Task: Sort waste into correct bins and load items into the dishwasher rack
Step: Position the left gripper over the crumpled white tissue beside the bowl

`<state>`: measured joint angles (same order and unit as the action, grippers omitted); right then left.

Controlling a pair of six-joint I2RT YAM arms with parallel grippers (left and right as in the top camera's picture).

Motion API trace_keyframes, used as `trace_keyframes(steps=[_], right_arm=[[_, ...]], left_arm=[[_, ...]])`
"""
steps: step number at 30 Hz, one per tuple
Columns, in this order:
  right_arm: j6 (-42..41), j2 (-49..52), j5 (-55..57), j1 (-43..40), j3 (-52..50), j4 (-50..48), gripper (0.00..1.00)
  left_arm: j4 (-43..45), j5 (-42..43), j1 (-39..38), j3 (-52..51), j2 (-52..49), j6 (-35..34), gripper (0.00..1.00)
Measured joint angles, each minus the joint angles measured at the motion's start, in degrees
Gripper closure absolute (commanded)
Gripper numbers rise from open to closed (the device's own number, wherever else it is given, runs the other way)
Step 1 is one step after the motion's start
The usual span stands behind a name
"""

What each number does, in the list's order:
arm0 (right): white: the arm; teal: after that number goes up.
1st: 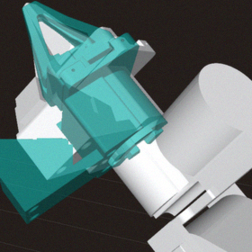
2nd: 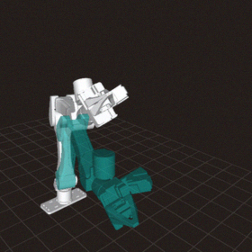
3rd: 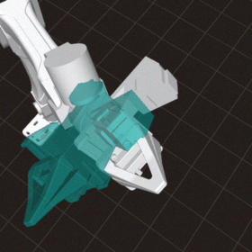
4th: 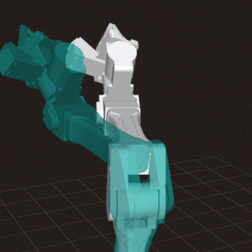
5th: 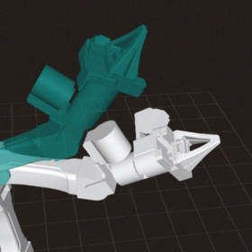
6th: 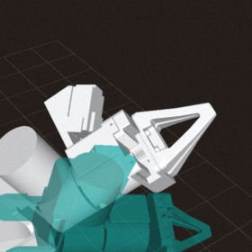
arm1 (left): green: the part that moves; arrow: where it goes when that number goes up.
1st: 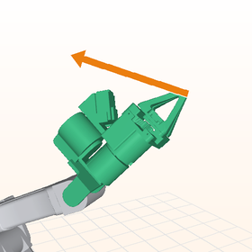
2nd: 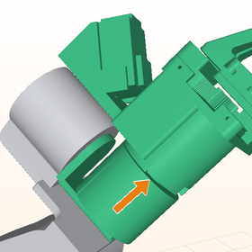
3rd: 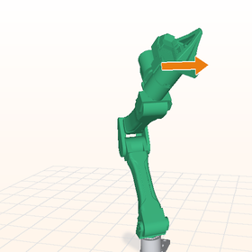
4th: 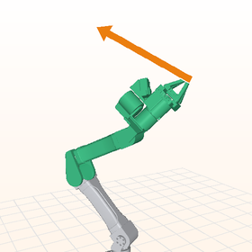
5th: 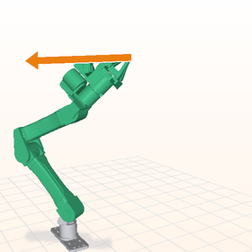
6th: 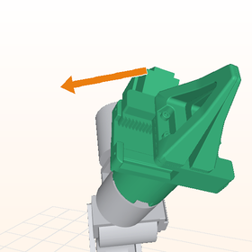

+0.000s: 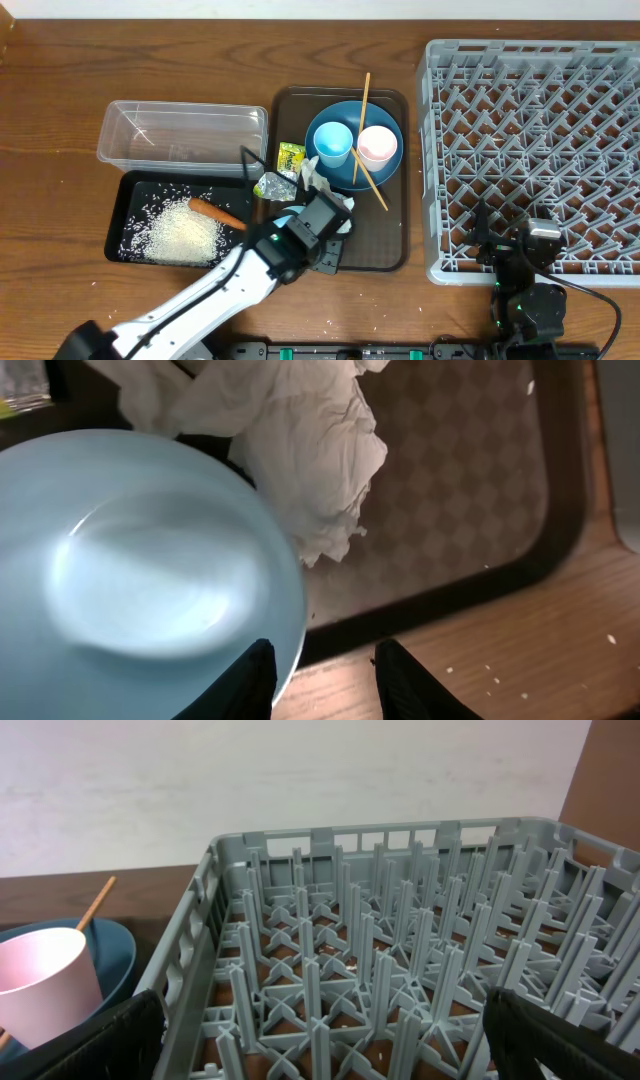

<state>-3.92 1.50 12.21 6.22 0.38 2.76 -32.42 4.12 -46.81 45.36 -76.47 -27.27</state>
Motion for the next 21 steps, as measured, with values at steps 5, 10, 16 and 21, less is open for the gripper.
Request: trace_keyframes(steps=[5,10,16,21], right_arm=[[0.0,0.0,0.0,0.0,0.0,0.0,0.01],[0.0,0.0,0.0,0.0,0.0,0.0,0.01],[0.0,0.0,0.0,0.0,0.0,0.0,0.01],[0.0,0.0,0.0,0.0,0.0,0.0,0.01]], left_arm=[[0.9,-2.3,-0.3,0.0,-4.9,0.0,0.64],[1.6,-4.4,-0.3,0.0,-8.8,-0.2,0.71],[1.7,-4.9,-0.3,0.0,-10.1,-0.9,0.81],[1.8,-5.2,-0.3,0.0,-10.1,-1.2,0.92]])
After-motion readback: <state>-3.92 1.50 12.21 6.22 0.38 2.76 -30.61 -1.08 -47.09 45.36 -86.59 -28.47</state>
